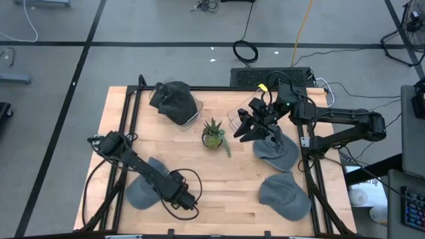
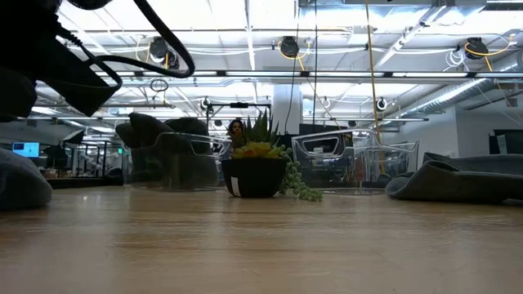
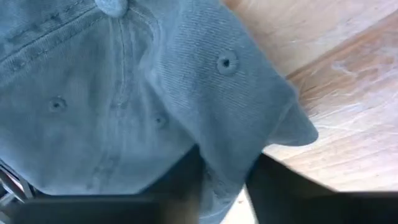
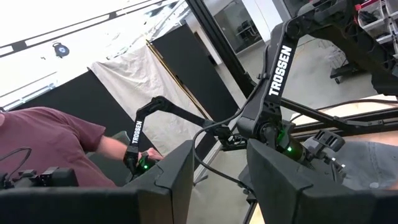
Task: Pick & Place hat
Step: Put the bottom left blue cap into the right transparent bin
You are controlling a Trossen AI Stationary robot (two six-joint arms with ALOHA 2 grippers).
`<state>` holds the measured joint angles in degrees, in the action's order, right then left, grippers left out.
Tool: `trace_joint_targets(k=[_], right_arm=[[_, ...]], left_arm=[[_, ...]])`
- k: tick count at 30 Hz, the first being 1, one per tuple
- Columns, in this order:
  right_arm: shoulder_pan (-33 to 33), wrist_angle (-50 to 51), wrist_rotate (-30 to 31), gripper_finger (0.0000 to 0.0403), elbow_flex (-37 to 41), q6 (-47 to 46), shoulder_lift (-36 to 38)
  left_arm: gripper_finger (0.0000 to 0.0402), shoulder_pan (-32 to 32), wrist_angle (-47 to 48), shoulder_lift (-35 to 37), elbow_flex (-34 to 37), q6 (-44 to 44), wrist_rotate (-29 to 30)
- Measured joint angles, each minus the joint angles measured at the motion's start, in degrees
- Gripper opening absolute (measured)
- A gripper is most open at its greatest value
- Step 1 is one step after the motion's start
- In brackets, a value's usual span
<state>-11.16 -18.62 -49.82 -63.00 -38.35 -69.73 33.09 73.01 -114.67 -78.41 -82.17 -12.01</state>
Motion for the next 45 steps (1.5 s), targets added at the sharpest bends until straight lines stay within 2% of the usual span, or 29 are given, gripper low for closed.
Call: trace_joint_targets(k=[3, 9, 13, 18, 22, 28, 32, 37, 41, 45], right_arm=[[0.0, -0.01, 0.0, 0.0139, 0.0, 0.0, 0.0], [0.0, -0.37, -0.22, 0.0139, 0.0, -3.32, 0.0], [-0.02, -4.87, -4.46, 0.0139, 0.0, -6.65, 0.0], [0.02, -12.71, -5.97, 0.0139, -0.02, -9.59, 1.2], [-0.02, -13.99, -5.43, 0.0139, -0.04, -9.1, 3.24], [-0.02, -13.61, -4.16, 0.0139, -0.04, -9.04, 5.8], [-0.01, -12.04, -3.23, 0.0139, -0.04, -10.22, 7.17], [0.0, -10.32, 3.05, 0.0139, -0.02, -12.83, 8.4], [0.0, -9.32, 9.42, 0.0139, -0.02, -19.07, 8.72], [0.0, -9.28, 10.8, 0.0139, -0.02, -23.68, 8.72]], left_arm=[[0.0021, -0.5, -0.04, 0.0, 0.0, 2.14, -0.16], [0.0006, -2.26, 0.0, 0.85, 0.09, 6.2, -0.36], [0.0004, -3.87, 0.45, 5.52, 0.02, 4.37, 0.96], [0.0003, -4.99, 2.8, 16.04, -0.11, -5.18, 9.97], [0.0003, -4.94, 3.67, 24.23, -0.11, -12.22, 18.81], [0.0002, -5.25, 2.25, 32.82, -0.15, -13.83, 28.27], [0.0001, -6.48, -2.47, 36.0, -0.15, -8.5, 31.27], [0.0001, -9.37, -9.43, 37.7, -1.17, 3.92, 33.37], [0.0001, -11.86, -10.17, 37.63, -5.61, 17.63, 33.55], [0.0001, -15.03, -10.19, 37.63, -10.84, 29.8, 34.92]])
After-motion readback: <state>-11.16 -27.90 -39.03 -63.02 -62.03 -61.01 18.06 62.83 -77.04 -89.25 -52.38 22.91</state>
